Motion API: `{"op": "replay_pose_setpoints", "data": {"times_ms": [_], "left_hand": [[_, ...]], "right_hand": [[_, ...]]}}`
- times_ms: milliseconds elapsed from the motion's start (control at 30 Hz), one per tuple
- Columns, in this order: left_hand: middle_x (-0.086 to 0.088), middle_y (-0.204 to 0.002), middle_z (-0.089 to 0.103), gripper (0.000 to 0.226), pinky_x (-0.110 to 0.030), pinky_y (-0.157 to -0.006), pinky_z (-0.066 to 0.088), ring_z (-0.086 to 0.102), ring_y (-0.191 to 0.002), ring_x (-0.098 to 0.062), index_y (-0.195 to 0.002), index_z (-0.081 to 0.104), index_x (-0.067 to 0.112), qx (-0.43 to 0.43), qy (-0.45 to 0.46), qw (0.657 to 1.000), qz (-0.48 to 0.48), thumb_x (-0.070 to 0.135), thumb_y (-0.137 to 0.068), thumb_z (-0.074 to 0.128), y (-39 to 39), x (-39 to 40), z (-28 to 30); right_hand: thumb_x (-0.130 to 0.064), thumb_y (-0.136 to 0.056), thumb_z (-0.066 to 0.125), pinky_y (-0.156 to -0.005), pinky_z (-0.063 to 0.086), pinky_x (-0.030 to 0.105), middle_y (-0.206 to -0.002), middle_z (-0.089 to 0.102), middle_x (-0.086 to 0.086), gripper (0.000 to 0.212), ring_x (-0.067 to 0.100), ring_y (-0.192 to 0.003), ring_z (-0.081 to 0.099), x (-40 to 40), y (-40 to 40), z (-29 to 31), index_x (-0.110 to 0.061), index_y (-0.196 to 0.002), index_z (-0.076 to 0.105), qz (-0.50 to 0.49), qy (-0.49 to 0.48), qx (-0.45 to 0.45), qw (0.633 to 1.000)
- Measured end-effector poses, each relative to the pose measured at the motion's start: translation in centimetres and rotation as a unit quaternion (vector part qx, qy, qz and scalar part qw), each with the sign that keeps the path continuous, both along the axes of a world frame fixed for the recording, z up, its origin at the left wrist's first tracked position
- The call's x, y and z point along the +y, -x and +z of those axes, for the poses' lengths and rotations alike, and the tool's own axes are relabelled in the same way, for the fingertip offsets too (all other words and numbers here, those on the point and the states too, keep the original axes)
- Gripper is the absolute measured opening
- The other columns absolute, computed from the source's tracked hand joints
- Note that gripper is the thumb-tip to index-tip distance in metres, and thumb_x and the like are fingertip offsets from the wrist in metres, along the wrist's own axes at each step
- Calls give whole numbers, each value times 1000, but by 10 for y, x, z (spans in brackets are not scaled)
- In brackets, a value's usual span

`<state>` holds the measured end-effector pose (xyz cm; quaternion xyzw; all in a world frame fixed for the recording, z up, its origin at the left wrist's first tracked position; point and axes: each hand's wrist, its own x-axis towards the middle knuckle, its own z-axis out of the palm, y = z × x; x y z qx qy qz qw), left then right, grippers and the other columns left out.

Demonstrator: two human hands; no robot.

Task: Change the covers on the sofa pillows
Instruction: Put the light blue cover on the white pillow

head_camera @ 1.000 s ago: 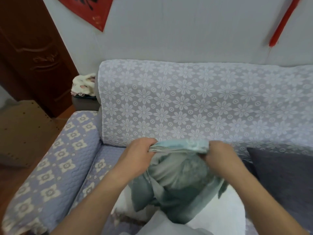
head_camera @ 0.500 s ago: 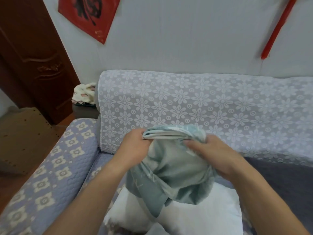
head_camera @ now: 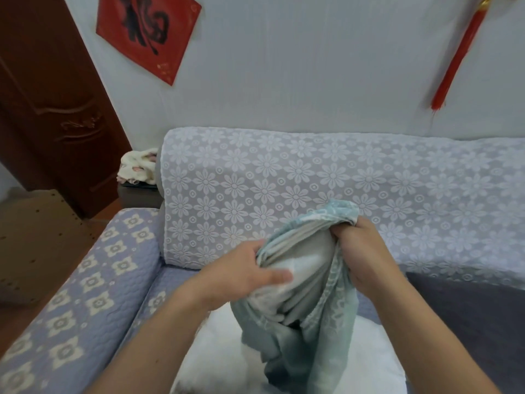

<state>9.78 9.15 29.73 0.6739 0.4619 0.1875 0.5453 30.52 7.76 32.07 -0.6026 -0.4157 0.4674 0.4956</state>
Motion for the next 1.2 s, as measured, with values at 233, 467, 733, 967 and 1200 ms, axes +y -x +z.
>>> {"op": "replay_pose_setpoints", "data": {"times_ms": [233, 467, 733, 967, 1200], "left_hand": [[16, -83, 70, 18, -28, -68, 51, 65, -81, -6, -91, 69, 39, 176, -187, 953, 161, 24, -92, 58, -1, 21, -16], [22, -89, 73, 35, -19, -67, 49, 66, -83, 3, -96, 71, 34, 12, -159, 951, 264, 4, -90, 55, -12, 10, -14], [20, -93, 74, 23, -19, -73, 52, 66, -85, 6, -106, 69, 39, 140, -85, 984, 76, 40, -84, 74, -10, 16, -23], [5, -89, 77, 33, -43, -85, 59, 73, -87, -18, -96, 75, 34, -42, -64, 960, 269, 16, -100, 48, 5, 32, -5], [-17, -105, 76, 25, -57, -95, 55, 73, -100, -38, -113, 72, 10, -106, 123, 976, 142, 12, -89, 75, 27, 45, 11]], "right_hand": [[-19, -101, 53, -72, 45, 19, -91, 66, -18, 19, -2, -85, 58, -2, 14, -2, -29, -91, 67, 40, -35, -226, 973], [-32, -88, 63, -72, 50, 31, -94, 70, -8, 22, 16, -87, 65, -9, 30, -39, -33, -110, 59, 166, 30, -408, 897], [0, -88, 48, -61, 44, 32, -69, 59, -9, 32, 15, -70, 58, 22, 4, -16, -25, -68, 55, -5, -38, -349, 936], [-22, -95, 65, -87, 51, 19, -113, 69, -22, 32, -4, -106, 63, 26, 19, -22, -41, -119, 64, 145, -77, -140, 976], [-18, -87, 64, -70, 47, 33, -91, 60, -12, 34, 16, -86, 61, 40, 10, -24, -29, -116, 48, 89, -21, -409, 908]]}}
